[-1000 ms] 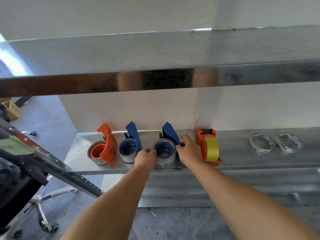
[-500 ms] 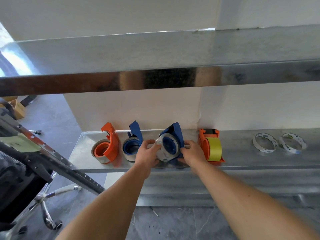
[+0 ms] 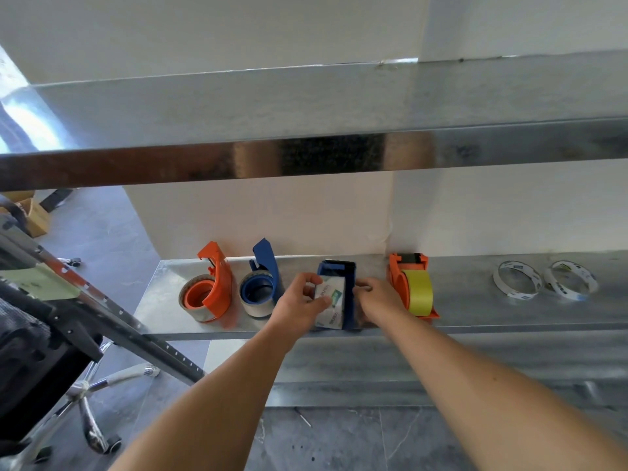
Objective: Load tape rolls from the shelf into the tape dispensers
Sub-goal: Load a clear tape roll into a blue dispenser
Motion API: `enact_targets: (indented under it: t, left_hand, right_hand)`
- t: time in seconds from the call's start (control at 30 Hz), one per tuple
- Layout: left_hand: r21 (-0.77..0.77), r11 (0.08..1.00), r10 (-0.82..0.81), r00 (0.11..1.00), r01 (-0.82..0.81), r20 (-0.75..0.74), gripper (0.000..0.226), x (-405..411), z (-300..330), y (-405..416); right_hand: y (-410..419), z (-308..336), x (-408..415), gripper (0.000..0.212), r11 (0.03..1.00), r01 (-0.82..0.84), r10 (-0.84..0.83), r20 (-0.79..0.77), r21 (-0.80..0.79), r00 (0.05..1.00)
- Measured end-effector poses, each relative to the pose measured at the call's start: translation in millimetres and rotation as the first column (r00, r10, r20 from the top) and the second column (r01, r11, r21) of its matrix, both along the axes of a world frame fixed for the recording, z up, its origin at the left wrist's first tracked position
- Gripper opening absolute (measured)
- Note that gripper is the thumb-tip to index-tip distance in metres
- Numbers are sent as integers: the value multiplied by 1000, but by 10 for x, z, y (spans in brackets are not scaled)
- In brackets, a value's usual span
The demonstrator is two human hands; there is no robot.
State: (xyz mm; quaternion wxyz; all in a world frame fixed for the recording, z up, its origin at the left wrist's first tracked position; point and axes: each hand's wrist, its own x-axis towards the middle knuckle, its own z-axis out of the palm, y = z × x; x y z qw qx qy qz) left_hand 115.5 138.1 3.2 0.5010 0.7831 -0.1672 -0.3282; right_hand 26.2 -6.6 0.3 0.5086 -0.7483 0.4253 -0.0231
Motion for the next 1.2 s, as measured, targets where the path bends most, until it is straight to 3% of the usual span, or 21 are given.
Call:
enact_targets:
  t: [0.1,0.4,0.6,0.67,0.87,1.0,1.1,1.2]
  left_hand:
    - [0,1000,-23,1000,23,11,30,-13,-1,14]
    - [16,1000,-23,999,24,-29,41,25,-6,36]
    - [61,997,-49,998,51,-35,48,33,1,42]
    - [81,995,-57,998,60,-38,49,45,12,40]
    - [138,986,-89,995,96,-54,47,104,11,52]
    - [92,996,21,981,-4,-193,34,133,19,1]
    - [185,980,-41,986,72,-162,35,122,63,-33]
    - [140,987,-39,962,80,-270,32,117,89,-50]
  right_hand:
    - [-53,82,15,30,994,8,-4,32,-106,999]
    - [-28,130,240,31,965,-135,149,45,-226,988]
    - [4,65,420,5,936,-121,114,-38,-332,993]
    - [25,62,466,10,924,-123,114,-45,-363,992]
    - [35,-22,533,19,921,-70,74,-5,-382,997]
    - [0,-45,502,13,942,-9,21,31,-337,999]
    - [1,-27,481,13,952,-15,30,44,-306,999]
    - [25,-48,496,15,954,-17,28,32,-298,999]
